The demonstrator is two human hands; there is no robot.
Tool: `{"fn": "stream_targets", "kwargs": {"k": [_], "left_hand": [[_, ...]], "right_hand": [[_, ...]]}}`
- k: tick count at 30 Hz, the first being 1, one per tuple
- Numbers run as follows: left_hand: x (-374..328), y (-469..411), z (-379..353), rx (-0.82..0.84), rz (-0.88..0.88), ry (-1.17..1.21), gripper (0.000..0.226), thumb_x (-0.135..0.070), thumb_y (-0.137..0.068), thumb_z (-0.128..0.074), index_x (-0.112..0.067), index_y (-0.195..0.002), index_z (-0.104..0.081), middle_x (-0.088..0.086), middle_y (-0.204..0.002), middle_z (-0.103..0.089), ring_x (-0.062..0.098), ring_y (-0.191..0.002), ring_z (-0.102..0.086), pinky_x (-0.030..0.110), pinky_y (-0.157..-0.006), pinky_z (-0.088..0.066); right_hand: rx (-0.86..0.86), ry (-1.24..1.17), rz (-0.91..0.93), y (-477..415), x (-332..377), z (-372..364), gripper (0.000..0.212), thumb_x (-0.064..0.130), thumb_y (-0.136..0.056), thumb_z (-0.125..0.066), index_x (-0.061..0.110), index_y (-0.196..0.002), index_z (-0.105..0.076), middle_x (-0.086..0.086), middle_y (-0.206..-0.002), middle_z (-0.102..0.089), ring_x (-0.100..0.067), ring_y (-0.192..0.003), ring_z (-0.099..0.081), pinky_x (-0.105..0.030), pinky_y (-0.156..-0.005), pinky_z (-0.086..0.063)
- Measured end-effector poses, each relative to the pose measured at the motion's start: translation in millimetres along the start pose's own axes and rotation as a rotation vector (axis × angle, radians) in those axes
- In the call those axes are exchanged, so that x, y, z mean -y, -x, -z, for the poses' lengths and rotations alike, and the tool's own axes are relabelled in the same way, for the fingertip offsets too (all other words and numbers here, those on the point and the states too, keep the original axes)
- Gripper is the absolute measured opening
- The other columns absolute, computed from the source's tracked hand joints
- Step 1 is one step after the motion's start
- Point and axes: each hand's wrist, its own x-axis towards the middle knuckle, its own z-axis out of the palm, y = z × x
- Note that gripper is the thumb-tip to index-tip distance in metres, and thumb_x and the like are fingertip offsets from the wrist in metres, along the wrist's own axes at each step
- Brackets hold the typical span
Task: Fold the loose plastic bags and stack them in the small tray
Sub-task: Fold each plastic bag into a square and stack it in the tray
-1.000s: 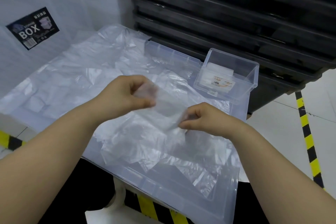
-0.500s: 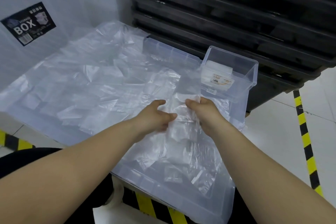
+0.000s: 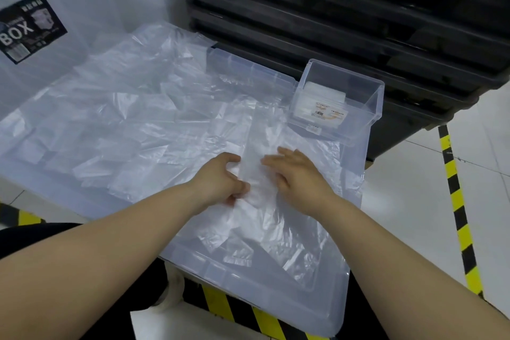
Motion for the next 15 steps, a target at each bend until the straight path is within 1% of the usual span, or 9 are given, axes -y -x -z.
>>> {"fn": "stream_targets", "kwargs": {"k": [2,5,7,9,11,12,15], "left_hand": [[-1,3,0,0.001,0.014,0.027,0.063,0.000,-0.080,-0.067,-0.014,-0.134,-0.036,0.004,-0.070,-0.058,0.014,-0.056,-0.055,0.017,-0.047,-0.049],[2,10,2,0.013,0.042,0.053,0.071,0.003,-0.078,-0.069,-0.014,-0.136,-0.033,0.006,-0.078,-0.058,0.017,-0.062,-0.058,0.021,-0.054,-0.052],[6,19,3,0.019,0.063,0.054,0.072,0.005,-0.075,-0.069,-0.014,-0.135,-0.035,0.008,-0.082,-0.057,0.017,-0.062,-0.058,0.020,-0.052,-0.053],[10,28,3,0.027,0.077,0.066,0.067,0.005,-0.076,-0.068,-0.015,-0.132,-0.038,0.004,-0.079,-0.062,0.013,-0.059,-0.057,0.016,-0.050,-0.050],[14,34,3,0.020,0.092,0.083,0.060,0.003,-0.077,-0.068,-0.018,-0.127,-0.040,0.000,-0.074,-0.065,0.010,-0.056,-0.056,0.017,-0.056,-0.047],[16,37,3,0.012,0.103,0.091,0.057,0.001,-0.077,-0.068,-0.019,-0.124,-0.042,0.000,-0.073,-0.065,0.010,-0.053,-0.054,0.019,-0.058,-0.045],[24,42,1,-0.020,0.125,0.111,0.045,-0.004,-0.079,-0.068,-0.020,-0.116,-0.048,0.000,-0.063,-0.059,0.007,-0.044,-0.046,0.019,-0.053,-0.038]], "right_hand": [[0.091,0.062,-0.003,-1,-1,-3,0.042,0.012,-0.099,-0.034,0.020,-0.139,-0.039,0.004,-0.152,-0.024,-0.013,-0.142,-0.014,-0.020,-0.110,0.000],[0.100,0.071,-0.025,-1,1,-3,0.041,0.014,-0.100,-0.032,0.021,-0.140,-0.038,0.004,-0.154,-0.021,-0.012,-0.142,-0.014,-0.020,-0.110,-0.001],[0.115,0.072,-0.036,-1,2,-3,0.041,0.015,-0.100,-0.032,0.021,-0.140,-0.037,0.005,-0.154,-0.020,-0.012,-0.142,-0.013,-0.021,-0.110,-0.001],[0.123,0.074,-0.037,-1,2,-4,0.043,0.014,-0.099,-0.033,0.022,-0.141,-0.037,0.005,-0.154,-0.020,-0.012,-0.142,-0.013,-0.023,-0.112,-0.002],[0.134,0.068,-0.038,0,2,-4,0.044,0.013,-0.098,-0.034,0.021,-0.141,-0.036,0.004,-0.154,-0.019,-0.012,-0.143,-0.012,-0.023,-0.113,-0.004],[0.137,0.060,-0.040,0,2,-3,0.044,0.013,-0.098,-0.034,0.021,-0.141,-0.036,0.004,-0.154,-0.019,-0.012,-0.143,-0.012,-0.024,-0.113,-0.004],[0.150,0.040,-0.051,1,2,-2,0.045,0.013,-0.098,-0.034,0.021,-0.142,-0.035,0.004,-0.155,-0.017,-0.012,-0.143,-0.011,-0.025,-0.115,-0.004]]}}
